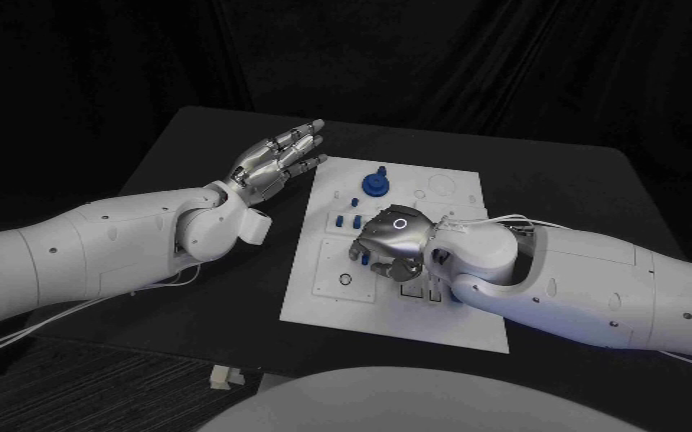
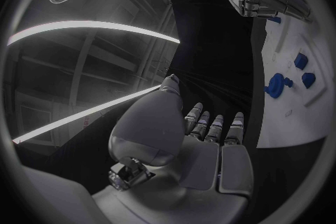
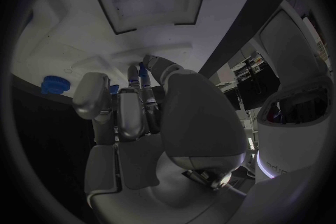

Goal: Assemble the parts on the task board

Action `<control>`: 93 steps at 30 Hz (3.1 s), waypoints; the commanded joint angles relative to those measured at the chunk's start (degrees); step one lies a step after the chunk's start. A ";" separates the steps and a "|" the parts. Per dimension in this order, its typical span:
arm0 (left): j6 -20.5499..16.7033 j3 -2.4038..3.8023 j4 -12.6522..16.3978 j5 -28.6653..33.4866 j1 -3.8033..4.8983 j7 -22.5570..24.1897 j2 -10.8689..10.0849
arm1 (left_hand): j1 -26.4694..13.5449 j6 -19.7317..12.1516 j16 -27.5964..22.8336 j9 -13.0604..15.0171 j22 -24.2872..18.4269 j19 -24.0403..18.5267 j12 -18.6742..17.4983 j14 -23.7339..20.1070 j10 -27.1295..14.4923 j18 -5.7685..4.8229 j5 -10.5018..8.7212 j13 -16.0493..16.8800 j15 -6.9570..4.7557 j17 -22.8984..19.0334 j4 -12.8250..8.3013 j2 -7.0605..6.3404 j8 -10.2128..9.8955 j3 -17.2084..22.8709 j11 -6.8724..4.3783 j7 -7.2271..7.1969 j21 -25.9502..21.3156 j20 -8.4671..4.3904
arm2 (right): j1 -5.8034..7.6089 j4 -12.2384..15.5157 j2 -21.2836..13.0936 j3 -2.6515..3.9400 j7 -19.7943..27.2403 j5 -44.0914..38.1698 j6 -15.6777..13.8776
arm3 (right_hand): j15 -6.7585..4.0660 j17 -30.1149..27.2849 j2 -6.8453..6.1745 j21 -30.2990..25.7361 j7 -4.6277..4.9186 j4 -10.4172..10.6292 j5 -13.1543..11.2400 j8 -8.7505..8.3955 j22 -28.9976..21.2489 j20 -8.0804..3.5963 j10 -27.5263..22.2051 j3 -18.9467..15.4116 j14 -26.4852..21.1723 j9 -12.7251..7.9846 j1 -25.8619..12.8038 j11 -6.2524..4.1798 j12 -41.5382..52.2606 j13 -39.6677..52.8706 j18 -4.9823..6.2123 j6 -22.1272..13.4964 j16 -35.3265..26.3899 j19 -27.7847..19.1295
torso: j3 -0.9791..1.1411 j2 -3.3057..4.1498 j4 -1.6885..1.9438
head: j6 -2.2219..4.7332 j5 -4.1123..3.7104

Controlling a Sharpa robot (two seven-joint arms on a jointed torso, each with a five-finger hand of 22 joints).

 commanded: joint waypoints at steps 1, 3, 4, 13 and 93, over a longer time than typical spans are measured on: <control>0.79 0.06 0.05 0.05 -0.08 3.95 0.12 | 0.55 0.01 -0.04 0.01 -0.05 -0.14 -0.25 0.02 -0.23 0.94 0.29 -0.01 0.57 -0.09 -0.27 0.24 0.07 -0.17 -0.30 0.06 0.04 0.00 | -0.17 -0.04 -0.03 0.01 -1.14 -0.50 -0.06 | 0.09 -0.33 -0.02 -0.65 -0.37 0.08 -1.41 -0.75 7.33 0.11 -1.67 -0.87 0.11 -0.54 -0.77 0.24 -0.30 0.08 0.35 -1.63 -0.47 -0.74 | 0.00 0.00 0.00 | -0.01 -0.02; 0.79 0.06 0.03 0.05 -0.08 3.93 0.12 | 0.55 0.01 -0.04 0.01 -0.05 -0.14 -0.25 0.02 -0.23 0.94 0.29 -0.01 0.57 -0.09 -0.27 0.24 0.07 -0.17 -0.30 0.06 0.04 0.00 | -0.17 -0.06 -0.09 0.01 -1.23 -0.50 -0.48 | 0.27 -0.68 0.02 -1.18 -1.31 0.31 -2.73 -1.05 7.21 0.32 -3.22 -1.95 -0.09 -1.48 -1.04 0.47 -0.40 0.07 0.42 -4.40 -0.68 -0.94 | 0.00 0.00 0.01 | -0.01 -0.03; 0.78 0.06 0.02 0.05 -0.09 3.93 0.11 | 0.55 0.01 -0.04 0.01 -0.05 -0.14 -0.25 0.02 -0.23 0.94 0.29 -0.01 0.57 -0.09 -0.27 0.24 0.07 -0.17 -0.30 0.06 0.04 0.00 | -0.17 -0.06 -0.16 0.01 -1.32 -0.50 -0.90 | 0.30 -0.82 0.05 -1.33 -1.45 0.34 -2.88 -1.00 7.18 0.36 -3.51 -2.25 -0.16 -1.65 -1.02 0.51 -0.35 0.09 0.44 -4.71 -0.75 -0.99 | 0.00 0.00 0.00 | -0.01 -0.03; 0.72 0.06 0.00 0.05 -0.11 3.88 0.01 | 0.55 0.01 -0.04 0.01 -0.05 -0.14 -0.25 0.02 -0.23 0.94 0.29 -0.01 0.57 -0.09 -0.27 0.24 0.07 -0.17 -0.30 0.06 0.04 0.00 | 0.96 1.87 -3.59 0.02 -1.94 0.02 -8.20 | 0.59 -1.54 0.88 -2.69 -2.09 2.74 -6.14 -0.30 6.96 0.83 -8.23 -8.02 -0.66 -3.59 -2.15 0.83 0.71 0.34 0.60 -6.08 -1.05 -1.44 | 0.00 -0.03 -0.01 | -0.01 0.02; 1.52 0.06 -0.65 0.05 -0.20 3.32 0.75 | 1.31 0.07 0.02 0.03 -0.04 -0.11 -0.06 0.03 -0.22 0.94 1.11 0.03 0.72 -0.08 -0.89 0.74 0.15 0.01 0.04 0.47 0.06 0.12 | 2.68 -2.87 -11.67 -0.01 0.06 17.65 -4.64 | 0.84 2.45 3.76 4.48 2.90 6.76 3.04 3.39 8.63 0.71 3.21 -11.81 2.15 -8.04 7.84 -0.28 -0.34 -3.30 -0.60 11.70 2.20 2.10 | 0.00 -0.01 -0.01 | -0.01 -0.02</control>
